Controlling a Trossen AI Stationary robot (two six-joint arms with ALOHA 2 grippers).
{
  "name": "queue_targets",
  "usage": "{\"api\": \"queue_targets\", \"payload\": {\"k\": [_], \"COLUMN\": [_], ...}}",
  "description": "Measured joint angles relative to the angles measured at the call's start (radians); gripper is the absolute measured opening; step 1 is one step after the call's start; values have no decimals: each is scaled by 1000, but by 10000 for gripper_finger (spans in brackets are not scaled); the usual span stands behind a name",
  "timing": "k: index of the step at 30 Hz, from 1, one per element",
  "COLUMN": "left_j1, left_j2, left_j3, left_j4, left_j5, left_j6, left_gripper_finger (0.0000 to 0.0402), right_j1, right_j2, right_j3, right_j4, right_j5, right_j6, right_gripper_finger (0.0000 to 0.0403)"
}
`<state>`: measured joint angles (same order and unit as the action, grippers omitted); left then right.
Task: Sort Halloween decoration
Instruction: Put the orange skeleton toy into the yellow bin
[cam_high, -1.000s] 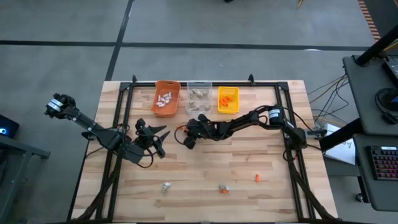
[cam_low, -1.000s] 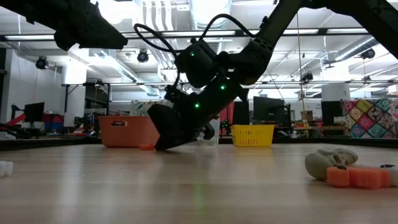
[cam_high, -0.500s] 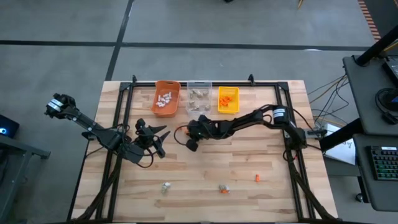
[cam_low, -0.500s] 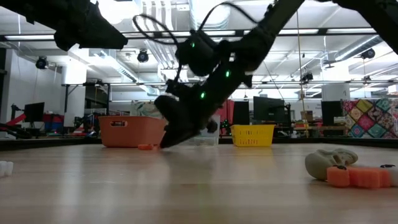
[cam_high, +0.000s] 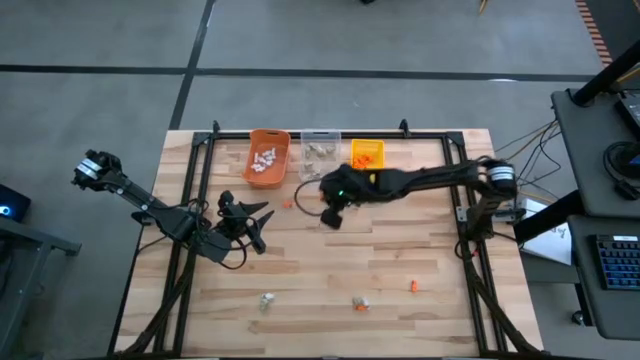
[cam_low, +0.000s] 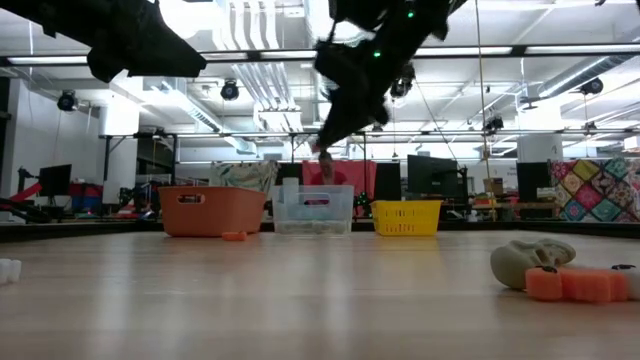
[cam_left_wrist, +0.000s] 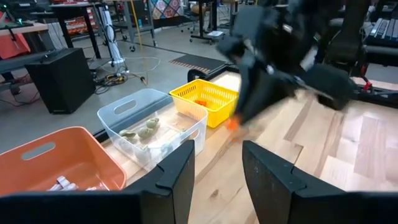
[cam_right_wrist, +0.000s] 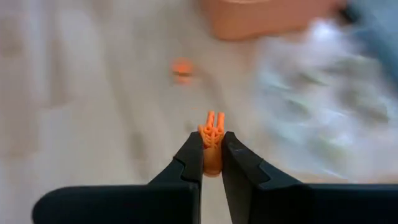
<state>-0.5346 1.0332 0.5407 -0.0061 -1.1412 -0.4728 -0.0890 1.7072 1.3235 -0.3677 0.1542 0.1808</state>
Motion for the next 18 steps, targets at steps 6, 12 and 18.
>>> {"api": "queue_targets", "payload": {"k": [6, 12, 18], "left_j1": [0, 0, 0], "left_j2": [0, 0, 0], "left_j3": [0, 0, 0], "left_j4": [6, 10, 13], "left_j5": [0, 0, 0], "left_j6": [0, 0, -2], "left_gripper_finger": [118, 118, 118], "right_j1": [-99, -272, -418], "right_j2": [-118, -115, -30], "right_j3": [0, -12, -34], "right_j4": [-220, -344, -353], "right_j5": [116, 97, 83], "right_j6": [31, 104, 88], "right_gripper_finger": [25, 25, 33]}}
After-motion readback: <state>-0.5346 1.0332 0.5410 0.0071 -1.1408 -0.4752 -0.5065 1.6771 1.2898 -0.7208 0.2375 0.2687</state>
